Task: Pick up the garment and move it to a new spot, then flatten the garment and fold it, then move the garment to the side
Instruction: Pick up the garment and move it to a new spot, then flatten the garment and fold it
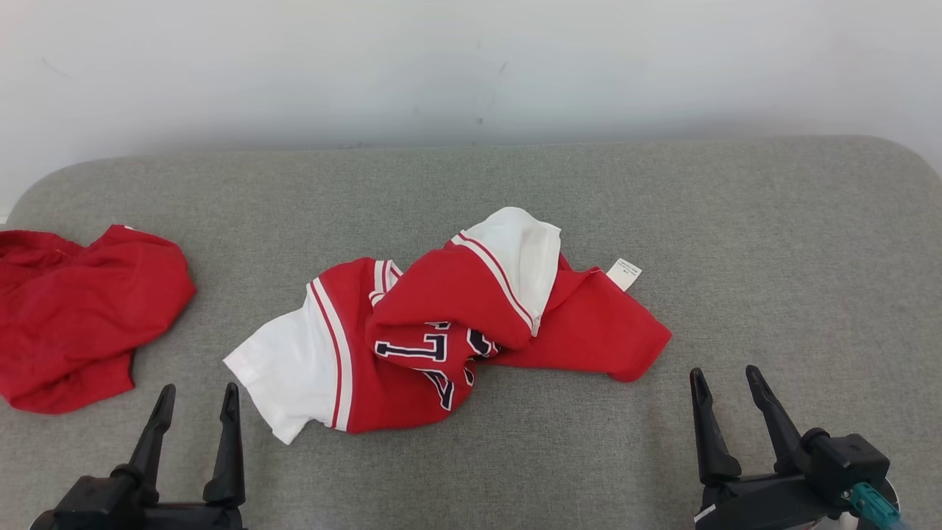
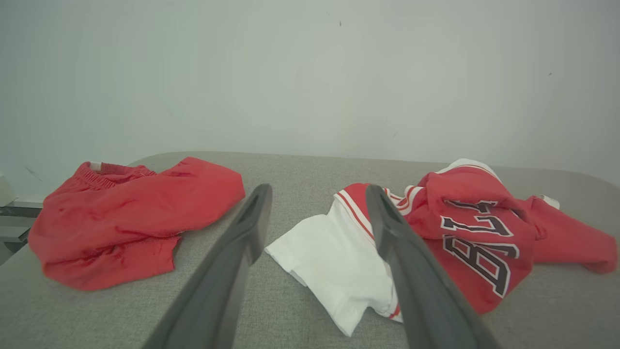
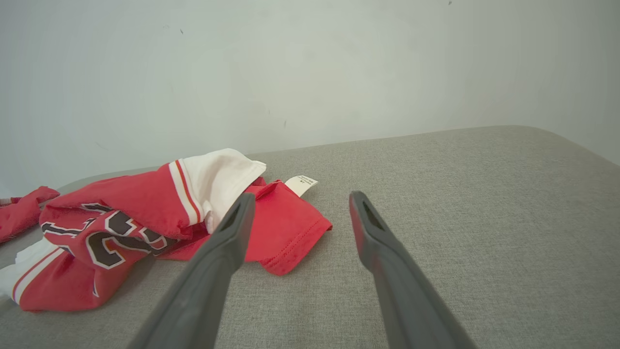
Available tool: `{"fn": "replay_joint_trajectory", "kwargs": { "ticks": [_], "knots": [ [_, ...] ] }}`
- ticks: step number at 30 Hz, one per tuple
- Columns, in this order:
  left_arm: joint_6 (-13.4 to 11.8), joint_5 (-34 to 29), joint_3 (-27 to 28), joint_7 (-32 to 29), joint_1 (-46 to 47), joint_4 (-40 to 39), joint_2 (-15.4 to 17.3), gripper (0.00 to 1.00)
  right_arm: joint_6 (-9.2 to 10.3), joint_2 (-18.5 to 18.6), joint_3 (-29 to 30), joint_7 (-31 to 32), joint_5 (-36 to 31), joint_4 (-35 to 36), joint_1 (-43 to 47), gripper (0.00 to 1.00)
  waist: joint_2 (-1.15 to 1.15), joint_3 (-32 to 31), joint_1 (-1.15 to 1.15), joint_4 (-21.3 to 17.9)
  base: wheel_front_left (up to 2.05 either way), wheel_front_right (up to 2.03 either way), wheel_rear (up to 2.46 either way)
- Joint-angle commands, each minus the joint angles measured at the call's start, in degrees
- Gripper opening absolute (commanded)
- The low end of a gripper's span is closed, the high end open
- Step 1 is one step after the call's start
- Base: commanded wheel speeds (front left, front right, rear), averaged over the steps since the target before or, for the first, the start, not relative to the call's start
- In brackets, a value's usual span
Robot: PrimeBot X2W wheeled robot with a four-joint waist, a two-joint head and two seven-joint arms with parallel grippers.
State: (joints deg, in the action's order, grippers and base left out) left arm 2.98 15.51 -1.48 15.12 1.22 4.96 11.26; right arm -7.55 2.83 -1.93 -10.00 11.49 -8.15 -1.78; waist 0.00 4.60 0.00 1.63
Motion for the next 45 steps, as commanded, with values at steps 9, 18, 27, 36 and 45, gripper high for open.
{"fn": "replay_joint_trajectory", "kwargs": {
  "ticks": [9, 18, 27, 36, 45],
  "knots": [
    [1.3, -2.1, 1.5, 0.1, 0.2, 0.6, -1.5, 1.00, 0.12, 0.1, 0.2, 0.3, -0.1, 0.0, 0.5, 1.00, 0.00, 0.4, 0.00, 0.2, 0.00, 0.00, 0.00],
    [1.9, -3.2, 2.3, 0.1, 0.0, 0.9, -2.4, 1.00, 0.12, 0.1, 0.3, 0.3, -0.3, -0.6, -0.1, 1.00, 0.00, 0.2, 0.00, 0.2, 0.00, 0.00, 0.00],
    [2.4, -4.4, 3.3, 0.1, -0.6, 1.3, -3.1, 1.00, 0.12, 0.1, -0.1, 0.5, 0.0, -0.8, 0.5, 1.00, 0.00, -0.4, 0.00, 0.0, 0.00, 0.00, 0.00],
    [2.9, -4.9, 3.8, 0.1, -0.7, 1.8, -3.7, 1.00, 0.12, 0.1, 0.0, 0.4, 0.1, -1.2, 0.6, 1.00, 0.00, -0.8, 0.00, -0.1, 0.00, 0.00, 0.00],
    [3.3, -5.5, 3.8, 0.1, -0.4, 1.9, -4.2, 1.00, 0.12, 0.1, -0.7, 0.6, -0.4, -2.8, -1.0, 1.00, 0.00, -0.5, 0.00, 0.5, 0.00, 0.00, 0.00]
  ]
}}
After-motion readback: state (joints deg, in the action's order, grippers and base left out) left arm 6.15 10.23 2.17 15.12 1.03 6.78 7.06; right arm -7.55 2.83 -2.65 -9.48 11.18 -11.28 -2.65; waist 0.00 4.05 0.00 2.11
